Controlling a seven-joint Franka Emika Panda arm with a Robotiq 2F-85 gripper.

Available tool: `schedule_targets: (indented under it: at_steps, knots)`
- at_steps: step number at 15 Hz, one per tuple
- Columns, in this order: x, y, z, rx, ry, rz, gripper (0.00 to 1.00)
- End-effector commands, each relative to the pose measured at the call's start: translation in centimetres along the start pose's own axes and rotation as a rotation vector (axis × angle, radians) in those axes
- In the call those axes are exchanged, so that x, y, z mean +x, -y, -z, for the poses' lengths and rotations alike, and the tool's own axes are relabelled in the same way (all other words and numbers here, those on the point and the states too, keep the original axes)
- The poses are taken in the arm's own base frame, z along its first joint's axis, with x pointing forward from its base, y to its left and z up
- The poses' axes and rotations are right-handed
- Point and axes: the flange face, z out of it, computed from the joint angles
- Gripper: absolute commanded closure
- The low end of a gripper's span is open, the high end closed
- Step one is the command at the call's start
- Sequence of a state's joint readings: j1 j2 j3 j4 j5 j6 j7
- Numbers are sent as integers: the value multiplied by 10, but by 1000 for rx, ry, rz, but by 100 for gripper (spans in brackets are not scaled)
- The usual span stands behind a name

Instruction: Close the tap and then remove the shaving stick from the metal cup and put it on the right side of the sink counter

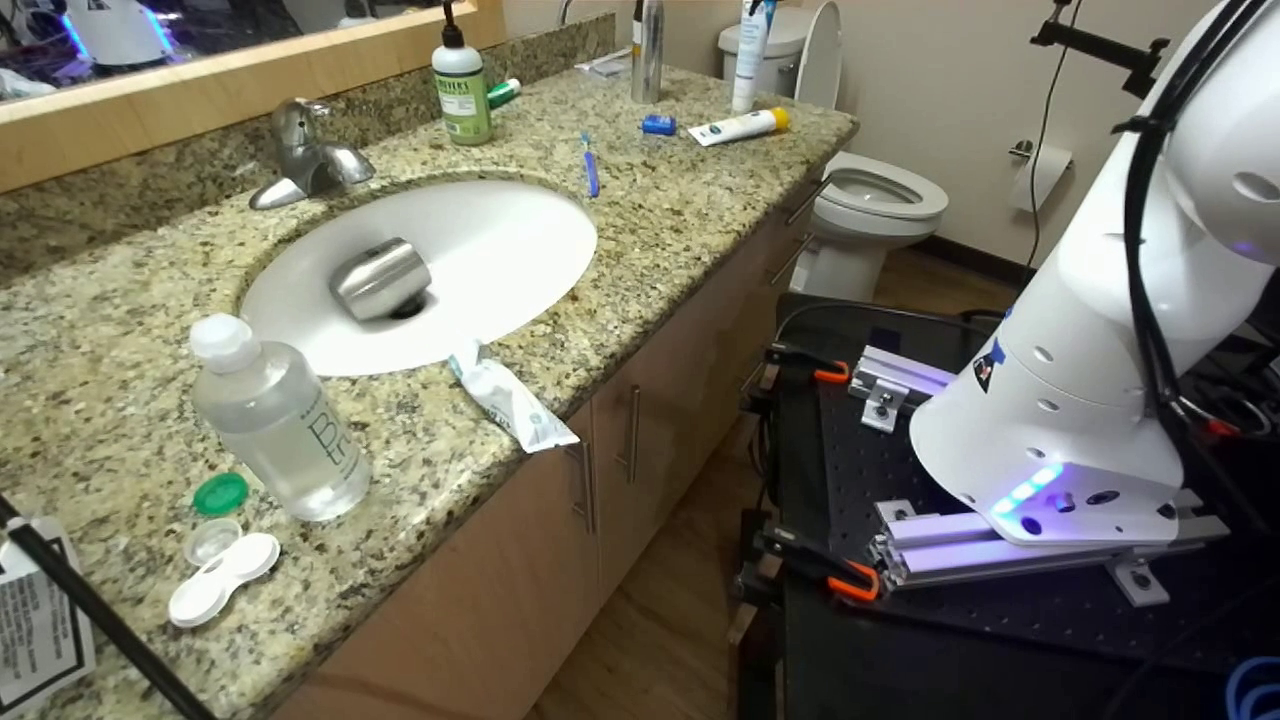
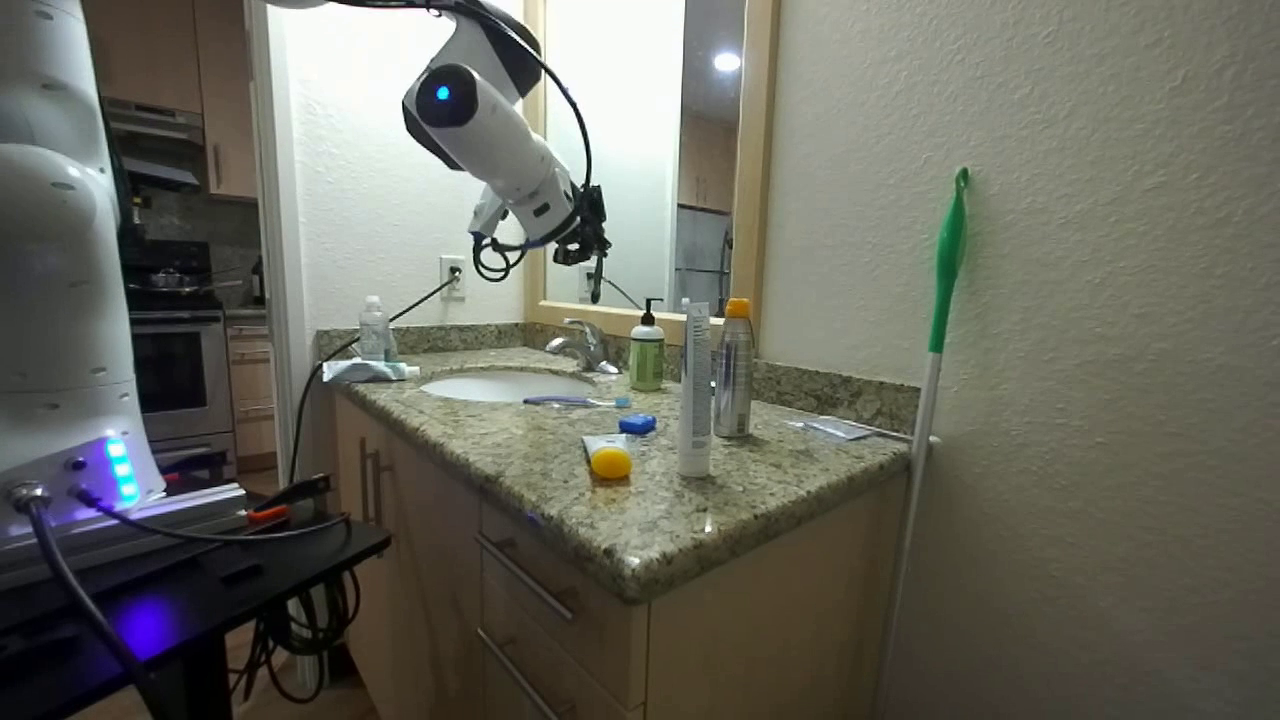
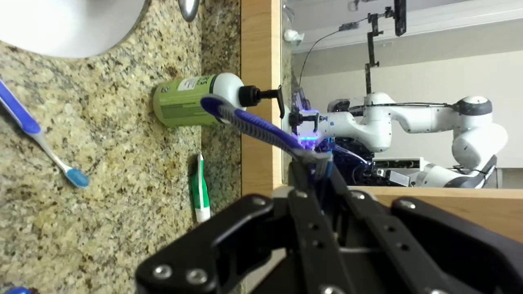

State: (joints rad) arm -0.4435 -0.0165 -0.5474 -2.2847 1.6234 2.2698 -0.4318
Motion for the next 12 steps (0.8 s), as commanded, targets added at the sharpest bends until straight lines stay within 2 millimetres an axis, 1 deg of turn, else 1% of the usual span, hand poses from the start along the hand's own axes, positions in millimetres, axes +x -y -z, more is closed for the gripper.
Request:
schedule_targets:
  at_steps: [1,3,4,5,9,11,12]
  knots:
    - [6,-11,-9,27,38,-44,88]
    - [14,-30,-32,36,80,-85,88]
    - [17,-33,-39,28,86,-87,88]
    - [18,-33,-43,25,88,-84,97]
    - [14,-36,-67,-100,97,-167,97]
    - [11,-36,-74,-146,66,-188,97]
    - [15,-36,-74,-171,20,-196,97]
